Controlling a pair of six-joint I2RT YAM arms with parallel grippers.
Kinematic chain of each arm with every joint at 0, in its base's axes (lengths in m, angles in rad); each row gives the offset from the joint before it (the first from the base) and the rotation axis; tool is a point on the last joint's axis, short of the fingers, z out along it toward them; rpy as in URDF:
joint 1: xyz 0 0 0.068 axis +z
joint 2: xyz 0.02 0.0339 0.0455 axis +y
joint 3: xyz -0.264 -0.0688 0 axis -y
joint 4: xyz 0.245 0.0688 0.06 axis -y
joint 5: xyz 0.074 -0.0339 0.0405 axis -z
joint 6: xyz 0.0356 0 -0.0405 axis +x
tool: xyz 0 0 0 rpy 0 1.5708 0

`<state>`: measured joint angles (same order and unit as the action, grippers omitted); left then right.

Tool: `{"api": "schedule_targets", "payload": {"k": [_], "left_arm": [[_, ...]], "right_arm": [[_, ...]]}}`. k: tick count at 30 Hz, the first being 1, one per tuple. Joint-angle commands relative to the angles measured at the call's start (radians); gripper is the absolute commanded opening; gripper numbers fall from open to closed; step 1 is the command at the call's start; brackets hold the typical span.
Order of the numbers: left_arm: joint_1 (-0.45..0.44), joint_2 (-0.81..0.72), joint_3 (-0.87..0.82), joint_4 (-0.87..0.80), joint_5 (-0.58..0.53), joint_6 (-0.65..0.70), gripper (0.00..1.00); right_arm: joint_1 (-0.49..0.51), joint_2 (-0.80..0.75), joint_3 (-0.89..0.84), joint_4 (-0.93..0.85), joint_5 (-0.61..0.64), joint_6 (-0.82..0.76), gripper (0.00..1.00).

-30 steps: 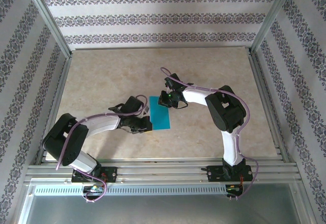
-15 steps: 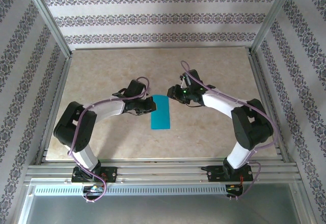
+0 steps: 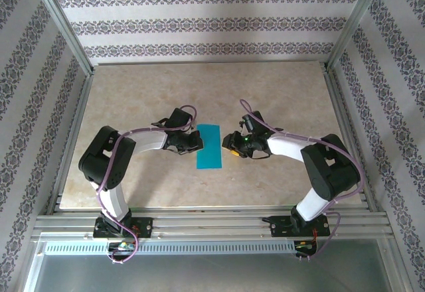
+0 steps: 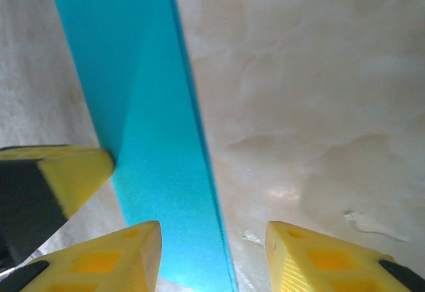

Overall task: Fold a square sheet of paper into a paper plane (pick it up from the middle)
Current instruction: Fold the triangle a second time at the center of the table.

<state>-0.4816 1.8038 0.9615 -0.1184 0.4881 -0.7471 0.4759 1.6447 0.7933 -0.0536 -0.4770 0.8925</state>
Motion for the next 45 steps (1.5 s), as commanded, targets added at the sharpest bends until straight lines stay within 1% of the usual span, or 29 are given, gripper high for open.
{"api": "schedule_targets", "payload": {"k": [1, 7, 12, 18, 25, 31, 33, 38, 45], "left_arm": [[0.016, 0.021, -0.018, 0.022, -0.014, -0.027, 0.02], [0.016, 0.032, -0.035, 0.022, -0.025, -0.041, 0.02], [0.017, 0.041, -0.04, 0.004, -0.037, -0.064, 0.02], [0.021, 0.067, -0.032, -0.043, -0.038, -0.106, 0.02], [0.023, 0.077, -0.031, -0.072, -0.035, -0.126, 0.02], [0.023, 0.081, -0.035, -0.077, -0.035, -0.124, 0.02], [0.023, 0.081, -0.036, -0.076, -0.034, -0.124, 0.02], [0.024, 0.083, -0.039, -0.073, -0.031, -0.127, 0.02], [0.024, 0.085, -0.041, -0.075, -0.031, -0.127, 0.02]], "right_arm": [[0.025, 0.022, 0.004, 0.029, -0.04, 0.039, 0.44], [0.039, 0.039, 0.005, 0.021, -0.034, 0.064, 0.39], [0.057, 0.037, 0.003, -0.004, -0.054, 0.058, 0.39], [0.072, 0.033, 0.001, -0.071, -0.013, 0.027, 0.4], [0.081, 0.072, 0.055, -0.078, 0.008, -0.01, 0.4], [0.084, 0.099, 0.098, -0.075, 0.018, -0.034, 0.35], [0.084, 0.101, 0.106, -0.071, 0.019, -0.04, 0.31], [0.087, 0.121, 0.128, -0.085, 0.037, -0.055, 0.31], [0.092, 0.161, 0.158, -0.094, 0.053, -0.073, 0.35]]}}
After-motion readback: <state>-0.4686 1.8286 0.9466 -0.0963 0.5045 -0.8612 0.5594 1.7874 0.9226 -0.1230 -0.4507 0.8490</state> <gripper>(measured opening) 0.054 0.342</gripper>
